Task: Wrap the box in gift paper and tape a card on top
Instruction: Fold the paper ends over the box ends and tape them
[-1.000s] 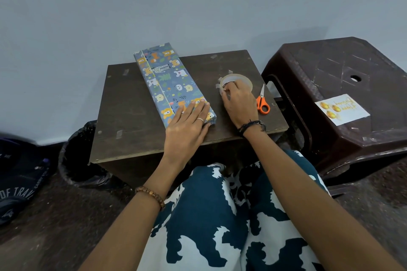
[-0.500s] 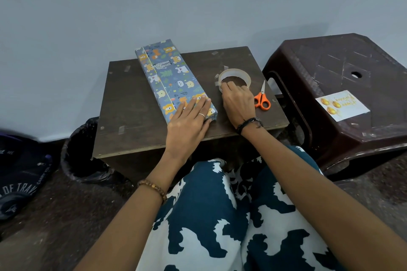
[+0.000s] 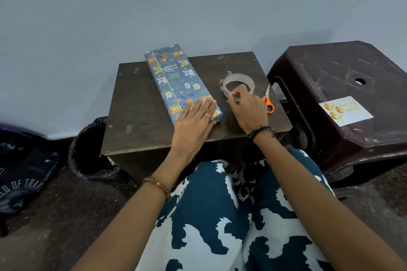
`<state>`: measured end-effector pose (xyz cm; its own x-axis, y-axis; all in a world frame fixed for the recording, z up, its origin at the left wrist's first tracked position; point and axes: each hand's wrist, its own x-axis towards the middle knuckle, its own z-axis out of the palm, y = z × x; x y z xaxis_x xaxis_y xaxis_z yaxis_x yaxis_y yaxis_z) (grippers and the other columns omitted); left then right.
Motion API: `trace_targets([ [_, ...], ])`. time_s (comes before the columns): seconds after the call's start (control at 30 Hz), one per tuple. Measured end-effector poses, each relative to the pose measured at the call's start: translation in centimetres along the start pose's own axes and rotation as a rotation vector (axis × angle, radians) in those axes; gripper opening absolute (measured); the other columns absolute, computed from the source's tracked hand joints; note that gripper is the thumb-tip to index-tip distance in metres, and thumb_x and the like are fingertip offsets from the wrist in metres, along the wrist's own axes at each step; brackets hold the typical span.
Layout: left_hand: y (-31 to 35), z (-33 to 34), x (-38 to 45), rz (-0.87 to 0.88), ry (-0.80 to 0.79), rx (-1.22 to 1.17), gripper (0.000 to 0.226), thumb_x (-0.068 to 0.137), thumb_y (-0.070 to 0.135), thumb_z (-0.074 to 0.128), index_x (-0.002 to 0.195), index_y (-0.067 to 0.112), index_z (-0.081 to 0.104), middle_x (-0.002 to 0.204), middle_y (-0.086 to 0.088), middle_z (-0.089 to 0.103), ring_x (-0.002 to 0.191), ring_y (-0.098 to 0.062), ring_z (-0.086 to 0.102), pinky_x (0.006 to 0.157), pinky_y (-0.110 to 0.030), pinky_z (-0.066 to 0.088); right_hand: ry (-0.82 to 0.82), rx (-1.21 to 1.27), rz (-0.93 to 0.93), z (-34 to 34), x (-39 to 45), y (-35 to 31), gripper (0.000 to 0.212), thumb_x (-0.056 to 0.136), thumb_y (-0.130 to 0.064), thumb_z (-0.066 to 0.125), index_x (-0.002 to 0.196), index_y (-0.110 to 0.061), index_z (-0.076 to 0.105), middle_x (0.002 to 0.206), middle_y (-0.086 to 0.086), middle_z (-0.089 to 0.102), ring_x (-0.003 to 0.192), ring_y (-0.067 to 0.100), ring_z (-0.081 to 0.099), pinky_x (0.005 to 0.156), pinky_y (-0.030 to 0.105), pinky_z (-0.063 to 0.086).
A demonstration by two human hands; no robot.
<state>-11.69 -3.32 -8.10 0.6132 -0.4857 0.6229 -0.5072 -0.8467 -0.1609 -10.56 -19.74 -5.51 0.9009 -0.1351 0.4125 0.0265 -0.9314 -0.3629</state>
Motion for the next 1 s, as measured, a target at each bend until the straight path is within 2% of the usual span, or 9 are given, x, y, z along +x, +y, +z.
trace_targets([
  [0.1, 0.0, -0.1, 0.1, -0.003, 0.002, -0.001, 0.044, 0.087, 0.03, 0.041, 0.121, 0.013, 0.063, 0.122, -0.001, 0.064, 0.114, -0.018, 0.06, 0.097, -0.036, 0.047, 0.125, 0.37, 0.069, -1.1, -0.5, -0.6, 0.022, 0.093, -0.026, 0.053, 0.098, -0.005, 0.059, 0.08, 0.002, 0.068, 0.074, 0.018, 0.065, 0.064, 0.037, 0.052],
  [0.23, 0.0, -0.2, 0.3, -0.013, 0.015, -0.043, 0.041, 0.087, 0.029, 0.043, 0.116, 0.012, 0.065, 0.118, -0.002, 0.066, 0.111, -0.02, 0.062, 0.094, -0.038, 0.048, 0.039, 0.715, -0.083, -1.9, -2.1, -2.5, 0.014, 0.09, -0.014, 0.059, 0.101, -0.006, 0.055, 0.092, -0.007, 0.065, 0.087, -0.001, 0.063, 0.079, 0.015, 0.051],
  [0.33, 0.1, -0.3, 0.4, -0.03, 0.014, -0.084, 0.037, 0.086, 0.027, 0.045, 0.111, 0.011, 0.068, 0.116, -0.003, 0.067, 0.11, -0.022, 0.062, 0.094, -0.038, 0.048, -0.039, 0.728, -0.132, -1.8, -2.9, -2.8, 0.022, 0.088, -0.001, 0.057, 0.108, -0.004, 0.049, 0.096, -0.004, 0.066, 0.093, -0.001, 0.062, 0.082, 0.007, 0.045],
  [0.5, 0.3, -0.6, 0.4, -0.049, -0.039, -0.104, 0.036, 0.086, 0.026, 0.045, 0.11, 0.011, 0.068, 0.118, -0.002, 0.066, 0.11, -0.02, 0.062, 0.096, -0.036, 0.046, -0.091, 0.755, -0.127, -1.2, -3.0, -2.8, 0.042, 0.082, 0.01, 0.052, 0.115, -0.012, 0.04, 0.106, 0.0, 0.061, 0.096, 0.001, 0.062, 0.089, 0.017, 0.048],
  [0.63, -0.1, -0.9, 0.5, -0.063, -0.1, -0.143, 0.042, 0.088, 0.03, 0.042, 0.114, 0.008, 0.066, 0.119, -0.005, 0.065, 0.11, -0.021, 0.062, 0.096, -0.035, 0.046, -0.121, 0.704, -0.187, -0.7, -3.5, -2.9, 0.057, 0.079, 0.014, 0.053, 0.121, -0.021, 0.036, 0.115, -0.018, 0.048, 0.106, -0.001, 0.057, 0.094, 0.019, 0.047],
  [0.7, -0.6, -1.2, 0.2, -0.051, -0.138, -0.166, 0.044, 0.087, 0.03, 0.047, 0.118, 0.003, 0.061, 0.125, -0.01, 0.061, 0.113, -0.022, 0.058, 0.098, -0.038, 0.045, -0.145, 0.656, -0.23, -0.5, -3.7, -2.8, 0.059, 0.08, 0.012, 0.055, 0.126, -0.02, 0.037, 0.114, -0.025, 0.044, 0.109, -0.004, 0.053, 0.095, 0.016, 0.045],
  [0.8, -1.5, -2.3, -1.3, -0.065, -0.135, -0.145, 0.056, 0.085, 0.035, 0.042, 0.13, 0.002, 0.05, 0.137, -0.011, 0.05, 0.122, -0.017, 0.041, 0.107, -0.042, 0.034, -0.165, 0.635, -0.277, -0.6, -3.6, -2.6, 0.061, 0.084, 0.009, 0.055, 0.125, -0.031, 0.034, 0.115, -0.015, 0.046, 0.108, 0.0, 0.055, 0.094, 0.023, 0.048],
  [0.9, -3.0, -2.8, -4.8, -0.193, -0.11, -0.253, 0.055, 0.089, 0.037, 0.052, 0.136, 0.01, 0.044, 0.143, -0.006, 0.043, 0.132, -0.015, 0.035, 0.112, -0.04, 0.024, -0.171, 0.607, -0.3, -0.6, -3.4, -2.4, 0.059, 0.086, 0.007, 0.056, 0.123, -0.032, 0.034, 0.113, -0.011, 0.049, 0.106, 0.003, 0.058, 0.09, 0.028, 0.051],
  [1.0, -4.0, -3.2, -6.5, -0.399, -0.098, -0.497, 0.055, 0.084, 0.03, 0.067, 0.134, 0.015, 0.047, 0.143, 0.002, 0.044, 0.129, -0.008, 0.041, 0.106, -0.027, 0.036, -0.159, 0.581, -0.324, -0.4, -3.2, -2.5, 0.054, 0.085, 0.008, 0.056, 0.123, -0.026, 0.037, 0.114, -0.006, 0.052, 0.105, 0.0, 0.057, 0.088, 0.024, 0.05],
])
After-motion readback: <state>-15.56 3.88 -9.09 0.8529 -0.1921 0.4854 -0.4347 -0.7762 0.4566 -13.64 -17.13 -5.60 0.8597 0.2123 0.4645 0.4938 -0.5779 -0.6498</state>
